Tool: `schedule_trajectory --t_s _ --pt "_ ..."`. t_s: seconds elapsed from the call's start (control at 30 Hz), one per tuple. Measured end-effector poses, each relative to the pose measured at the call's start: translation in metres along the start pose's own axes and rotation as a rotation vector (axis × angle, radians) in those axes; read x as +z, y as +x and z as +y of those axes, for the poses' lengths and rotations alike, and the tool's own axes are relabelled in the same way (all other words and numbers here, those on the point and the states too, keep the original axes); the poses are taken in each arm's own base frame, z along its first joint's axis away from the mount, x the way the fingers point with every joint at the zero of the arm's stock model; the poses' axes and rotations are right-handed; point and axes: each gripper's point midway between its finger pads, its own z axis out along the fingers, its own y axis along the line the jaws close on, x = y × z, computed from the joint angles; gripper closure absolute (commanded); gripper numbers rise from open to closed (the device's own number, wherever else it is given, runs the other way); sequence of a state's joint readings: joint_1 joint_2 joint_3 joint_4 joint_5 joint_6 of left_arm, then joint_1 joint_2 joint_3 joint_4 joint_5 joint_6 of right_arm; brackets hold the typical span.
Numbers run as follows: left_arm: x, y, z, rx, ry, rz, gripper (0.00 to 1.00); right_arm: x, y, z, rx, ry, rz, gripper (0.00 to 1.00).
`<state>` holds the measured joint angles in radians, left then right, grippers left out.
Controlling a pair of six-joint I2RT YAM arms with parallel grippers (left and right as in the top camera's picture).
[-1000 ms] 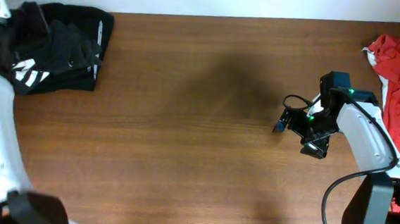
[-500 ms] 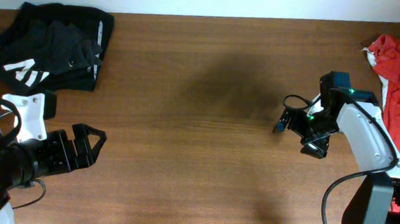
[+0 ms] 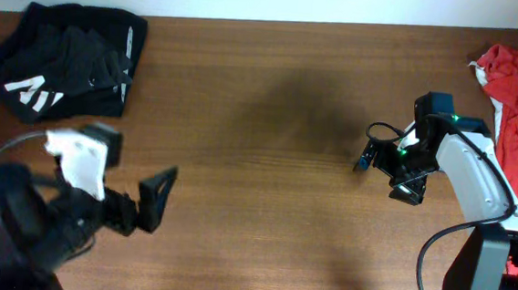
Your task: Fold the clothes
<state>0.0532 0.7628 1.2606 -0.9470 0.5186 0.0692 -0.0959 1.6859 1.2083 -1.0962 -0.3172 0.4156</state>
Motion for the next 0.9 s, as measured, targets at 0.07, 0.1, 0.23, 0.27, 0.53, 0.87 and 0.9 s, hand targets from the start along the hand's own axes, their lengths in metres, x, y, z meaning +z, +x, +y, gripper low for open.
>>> schedule_trajectory --t_s 0.07,0.1,0.23,0.27,0.53,0.87,0.9 --pt "0.002 0.002 -0.018 0.147 0.061 -0.208 0.01 0.000 0.000 0.000 -0.001 0.000 0.001 0.01" --pt "0.008 0.023 -0.023 0.169 0.093 -0.235 0.01 0.000 0.000 0.000 0.000 0.000 0.001 0.01" --pt "0.031 0.078 -0.006 0.134 0.044 -0.173 0.01 0.000 0.000 0.000 0.000 0.001 0.002 0.01" --pt "0.032 0.085 0.003 0.130 -0.005 -0.172 0.01 0.000 0.000 0.000 -0.001 0.000 0.001 0.01" --pt "0.037 0.102 0.048 0.183 -0.227 -0.426 0.01 0.000 0.000 0.000 0.000 0.000 0.001 0.01" --pt "0.067 0.179 0.100 -0.116 -0.389 -0.399 0.01 0.000 0.000 0.000 0.000 0.000 0.002 0.01" --pt "0.068 0.184 0.104 -0.133 -0.407 -0.381 0.01 0.000 0.001 0.000 0.001 0.001 0.002 0.01"
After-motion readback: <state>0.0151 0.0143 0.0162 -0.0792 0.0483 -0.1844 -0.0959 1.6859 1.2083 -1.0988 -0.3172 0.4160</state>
